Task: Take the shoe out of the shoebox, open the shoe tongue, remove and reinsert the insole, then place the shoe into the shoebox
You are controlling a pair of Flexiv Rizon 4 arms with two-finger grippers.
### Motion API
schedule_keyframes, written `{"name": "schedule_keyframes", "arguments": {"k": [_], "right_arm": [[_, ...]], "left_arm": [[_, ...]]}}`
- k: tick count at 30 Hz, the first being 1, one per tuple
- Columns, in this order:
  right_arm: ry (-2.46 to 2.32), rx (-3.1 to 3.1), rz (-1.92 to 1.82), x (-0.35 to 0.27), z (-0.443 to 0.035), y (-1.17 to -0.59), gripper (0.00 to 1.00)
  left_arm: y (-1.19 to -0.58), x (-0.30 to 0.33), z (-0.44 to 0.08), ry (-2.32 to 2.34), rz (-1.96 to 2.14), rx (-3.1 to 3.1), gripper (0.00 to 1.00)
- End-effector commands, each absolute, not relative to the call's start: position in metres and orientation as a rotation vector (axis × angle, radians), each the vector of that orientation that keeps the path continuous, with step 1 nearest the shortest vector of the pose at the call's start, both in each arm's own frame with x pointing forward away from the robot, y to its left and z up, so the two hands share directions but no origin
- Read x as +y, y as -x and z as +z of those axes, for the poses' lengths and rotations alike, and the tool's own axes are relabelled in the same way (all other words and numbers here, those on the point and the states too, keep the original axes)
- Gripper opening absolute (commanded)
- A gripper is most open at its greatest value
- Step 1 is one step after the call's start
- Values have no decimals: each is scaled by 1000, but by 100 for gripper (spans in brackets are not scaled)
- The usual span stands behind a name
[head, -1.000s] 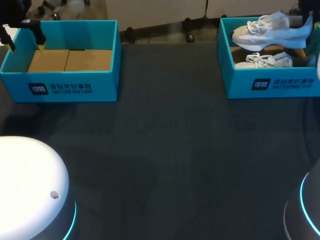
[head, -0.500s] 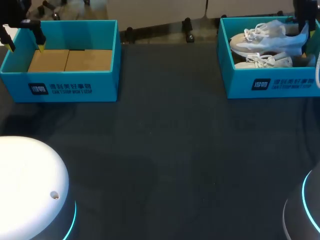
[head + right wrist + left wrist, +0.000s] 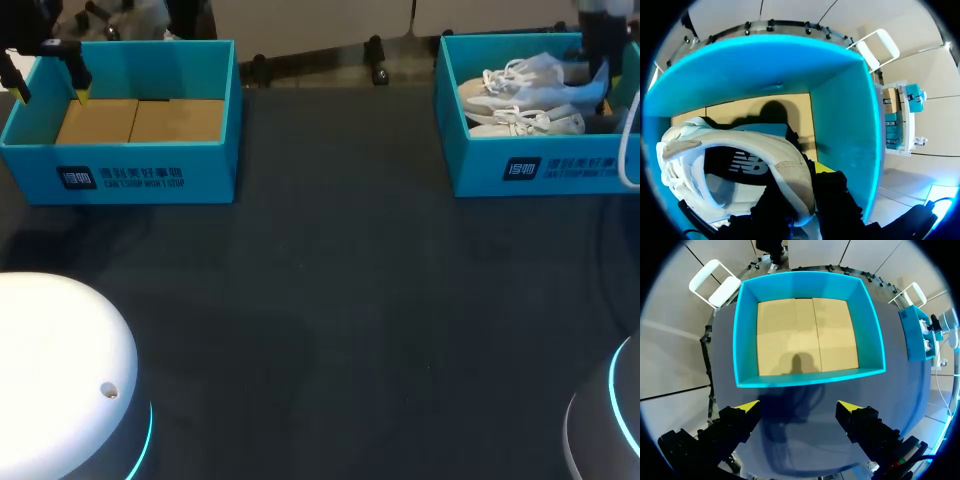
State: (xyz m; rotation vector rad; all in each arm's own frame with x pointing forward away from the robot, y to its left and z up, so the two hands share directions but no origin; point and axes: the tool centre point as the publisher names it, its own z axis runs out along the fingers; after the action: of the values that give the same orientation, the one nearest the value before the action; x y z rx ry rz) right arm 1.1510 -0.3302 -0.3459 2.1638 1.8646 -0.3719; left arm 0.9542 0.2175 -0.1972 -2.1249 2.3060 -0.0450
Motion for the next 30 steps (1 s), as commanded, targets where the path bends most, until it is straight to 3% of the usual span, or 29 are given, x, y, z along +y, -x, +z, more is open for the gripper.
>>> {"name": "schedule_keyframes", "arguments": {"k": [1, 9, 17, 21, 23, 27, 28, 30], "right_arm": [[-2172, 1877, -372, -333, -354, -1159, 0], [-2192, 1898, -366, -335, -366, -1158, 0], [-2205, 1916, -354, -337, -371, -1156, 19], [-2211, 1930, -321, -338, -370, -1155, 36], [-2209, 1934, -305, -337, -365, -1155, 50], [-2204, 1941, -277, -336, -354, -1155, 82], [-2202, 1946, -265, -335, -350, -1155, 97], [-2193, 1955, -246, -332, -342, -1154, 100]], "left_arm": [[-953, 217, -196, 2124, -44, 2303, 100], [-953, 217, -196, 2124, -44, 2303, 100], [-953, 217, -196, 2124, -44, 2303, 100], [-953, 217, -196, 2124, -44, 2303, 100], [-953, 217, -196, 2124, -44, 2303, 100], [-953, 217, -196, 2124, -44, 2303, 100], [-953, 217, -196, 2124, -44, 2303, 100], [-953, 217, -196, 2124, -44, 2303, 100]]}}
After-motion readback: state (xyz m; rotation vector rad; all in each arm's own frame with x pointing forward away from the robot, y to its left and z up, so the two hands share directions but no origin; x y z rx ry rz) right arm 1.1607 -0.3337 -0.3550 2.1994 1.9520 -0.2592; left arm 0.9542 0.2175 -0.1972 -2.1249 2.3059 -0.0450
